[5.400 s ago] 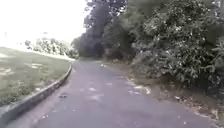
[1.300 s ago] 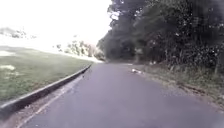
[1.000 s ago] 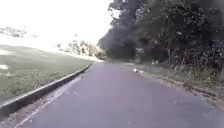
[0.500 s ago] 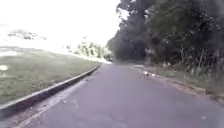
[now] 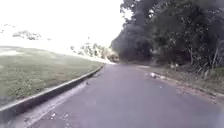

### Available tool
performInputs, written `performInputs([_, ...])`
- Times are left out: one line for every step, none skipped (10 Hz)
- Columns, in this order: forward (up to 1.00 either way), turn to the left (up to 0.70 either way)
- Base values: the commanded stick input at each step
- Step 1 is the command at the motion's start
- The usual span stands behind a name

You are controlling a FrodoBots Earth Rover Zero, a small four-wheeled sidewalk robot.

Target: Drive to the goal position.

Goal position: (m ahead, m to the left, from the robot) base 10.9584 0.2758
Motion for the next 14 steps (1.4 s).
performInputs([1.0,0.0])
performInputs([1.0,0.0])
performInputs([1.0,0.0])
performInputs([1.0,-0.04])
performInputs([1.0,-0.15])
performInputs([1.0,-0.26])
performInputs([1.0,-0.27])
performInputs([1.0,-0.27])
performInputs([1.0,-0.27])
performInputs([1.0,-0.27])
performInputs([1.0,-0.25])
performInputs([1.0,-0.14])
performInputs([1.0,-0.02])
performInputs([1.0,0.0])
